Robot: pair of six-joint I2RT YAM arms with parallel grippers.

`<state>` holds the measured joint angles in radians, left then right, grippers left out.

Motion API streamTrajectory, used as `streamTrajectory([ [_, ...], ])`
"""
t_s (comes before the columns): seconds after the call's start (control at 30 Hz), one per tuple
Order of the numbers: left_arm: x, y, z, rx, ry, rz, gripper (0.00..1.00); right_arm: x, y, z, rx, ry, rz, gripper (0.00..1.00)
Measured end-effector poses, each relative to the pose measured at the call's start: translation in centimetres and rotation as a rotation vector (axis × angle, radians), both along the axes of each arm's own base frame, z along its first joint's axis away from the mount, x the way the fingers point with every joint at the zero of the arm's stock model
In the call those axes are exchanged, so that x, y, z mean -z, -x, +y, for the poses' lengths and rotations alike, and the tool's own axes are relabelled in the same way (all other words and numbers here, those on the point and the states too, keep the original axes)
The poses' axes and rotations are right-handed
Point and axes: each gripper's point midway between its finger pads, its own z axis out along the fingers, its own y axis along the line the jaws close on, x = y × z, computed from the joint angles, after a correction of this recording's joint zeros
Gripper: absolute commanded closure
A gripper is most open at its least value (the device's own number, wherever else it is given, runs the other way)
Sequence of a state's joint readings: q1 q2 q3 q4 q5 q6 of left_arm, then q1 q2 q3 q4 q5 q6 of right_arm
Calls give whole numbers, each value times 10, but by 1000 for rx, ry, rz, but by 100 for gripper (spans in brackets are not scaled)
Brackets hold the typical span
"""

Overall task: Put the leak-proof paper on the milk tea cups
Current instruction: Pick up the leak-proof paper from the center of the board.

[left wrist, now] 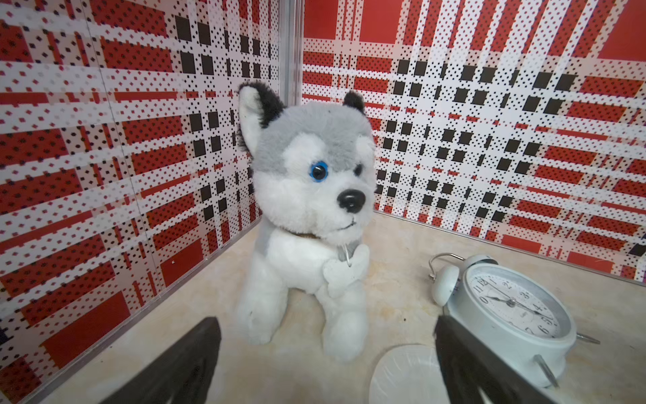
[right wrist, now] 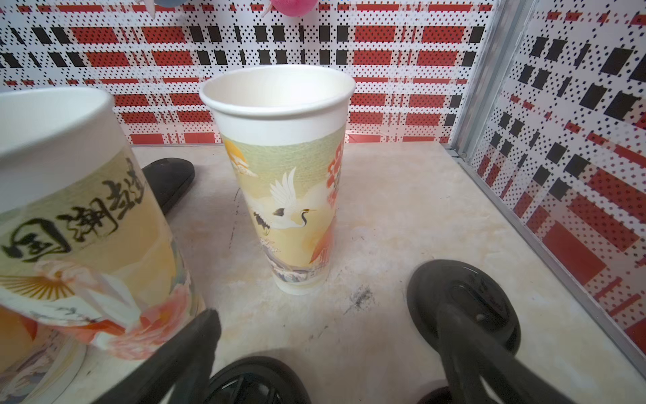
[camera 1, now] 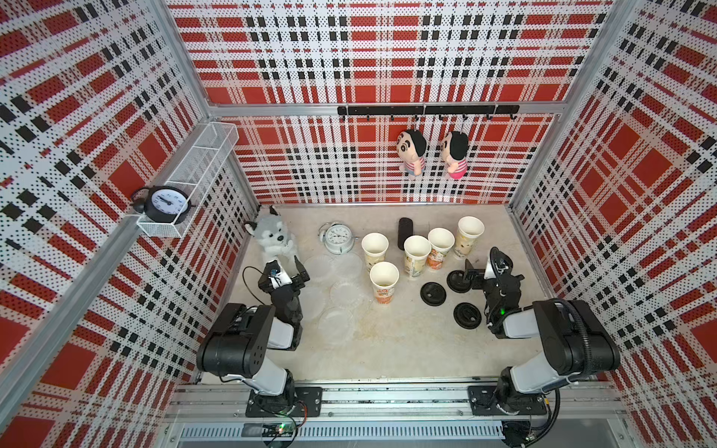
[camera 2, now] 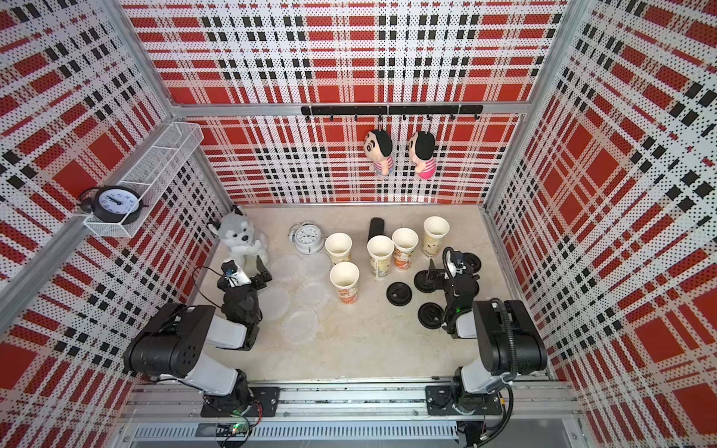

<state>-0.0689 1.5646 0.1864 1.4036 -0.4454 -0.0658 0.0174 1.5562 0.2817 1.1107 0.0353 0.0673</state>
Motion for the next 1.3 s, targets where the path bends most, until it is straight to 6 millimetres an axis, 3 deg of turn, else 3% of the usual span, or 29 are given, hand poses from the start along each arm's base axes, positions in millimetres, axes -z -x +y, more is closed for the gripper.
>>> streamTrajectory([
  [0.73, 0, 0, 0, 2, 0, 0, 2, -4, 0, -3, 16, 1, -17, 0],
  [0.87, 0, -1, 2, 6, 0, 0, 2, -4, 9, -3, 18, 1, -41, 0],
  [1.07, -1, 0, 2, 3, 3, -4, 2, -10, -2, -4, 24, 2, -41, 0],
  [1.2, -18, 8, 4, -44, 4, -38, 2, -9, -2, -5, 27, 2, -30, 2],
  [1.3, -57, 16, -4, -99, 20, -106, 2, -18, 4, -9, 54, 0, -3, 6],
])
